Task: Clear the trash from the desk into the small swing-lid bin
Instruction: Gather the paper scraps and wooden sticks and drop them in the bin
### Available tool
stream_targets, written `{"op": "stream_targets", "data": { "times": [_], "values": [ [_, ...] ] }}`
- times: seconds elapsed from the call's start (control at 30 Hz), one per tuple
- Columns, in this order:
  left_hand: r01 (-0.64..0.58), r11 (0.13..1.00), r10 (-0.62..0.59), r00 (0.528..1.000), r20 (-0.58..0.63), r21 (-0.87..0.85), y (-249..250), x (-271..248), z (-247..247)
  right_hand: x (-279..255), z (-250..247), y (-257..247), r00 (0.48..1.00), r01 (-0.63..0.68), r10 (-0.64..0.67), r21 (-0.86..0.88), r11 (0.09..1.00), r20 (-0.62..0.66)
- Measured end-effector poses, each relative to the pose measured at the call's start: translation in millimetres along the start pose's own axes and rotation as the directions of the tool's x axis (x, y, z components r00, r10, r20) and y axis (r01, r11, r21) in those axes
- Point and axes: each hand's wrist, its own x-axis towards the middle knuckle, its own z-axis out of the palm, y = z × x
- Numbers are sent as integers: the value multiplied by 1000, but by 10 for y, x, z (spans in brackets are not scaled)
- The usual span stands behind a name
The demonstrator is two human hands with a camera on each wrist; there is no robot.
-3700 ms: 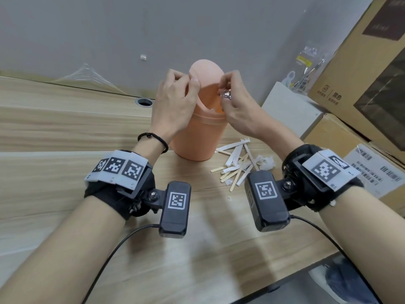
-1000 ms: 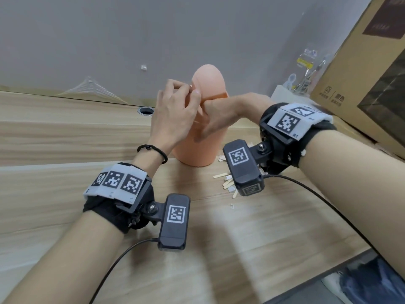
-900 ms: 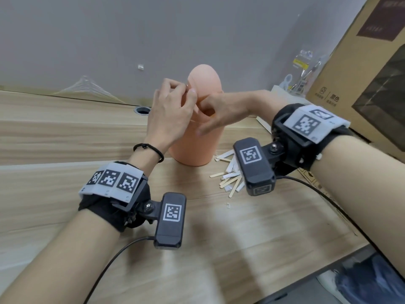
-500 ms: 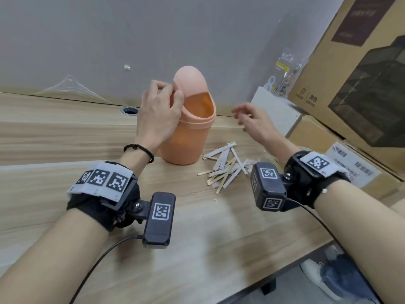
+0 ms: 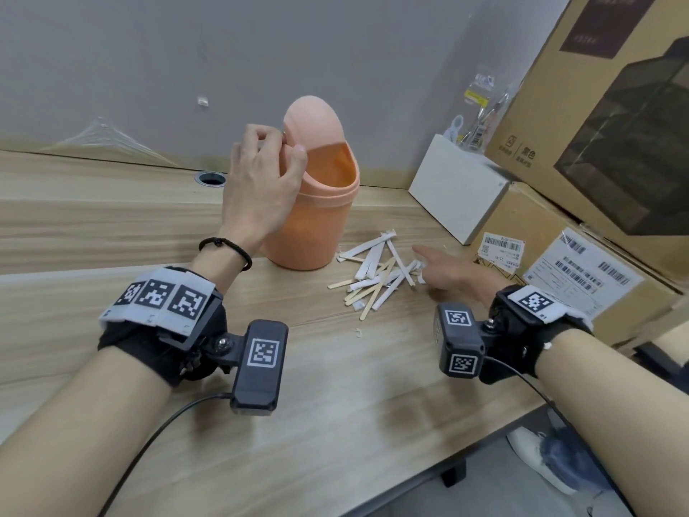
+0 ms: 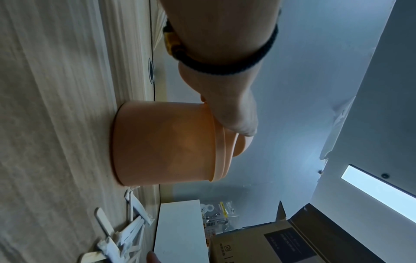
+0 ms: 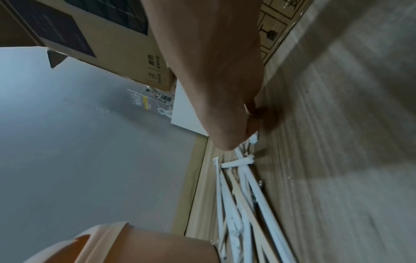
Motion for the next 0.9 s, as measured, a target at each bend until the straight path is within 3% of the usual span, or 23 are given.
{"op": "stream_targets", "data": {
  "times": [0.1, 0.2, 0.47, 0.6, 0.73, 0.9],
  "values": [
    [-1, 1000, 1, 1000, -7, 2, -3, -4, 9, 45, -23, 43, 1000, 14, -16, -92, 996, -27],
    [-5, 1000, 5, 1000, -9, -7, -13, -7, 6, 147, 15, 115, 987, -10, -7, -112, 994, -158],
    [-3, 1000, 3, 1000, -2, -3, -15, -6, 8, 205, 98, 290, 873, 4, 69, 148, 989, -484],
    [-6, 1000, 6, 1000, -1, -2, -17, 0, 14, 134, -50, 111, 748, 175, 108, 352, 920, -654],
    [-2, 1000, 2, 1000, -1, -12, -19, 5, 19, 55, -299, -320, 672, 395, 81, 449, 801, -736],
    [-4, 1000, 4, 1000, 4, -12, -26, 0, 22, -99, -514, -968, 526, 671, -122, 322, 668, -841]
  ]
}}
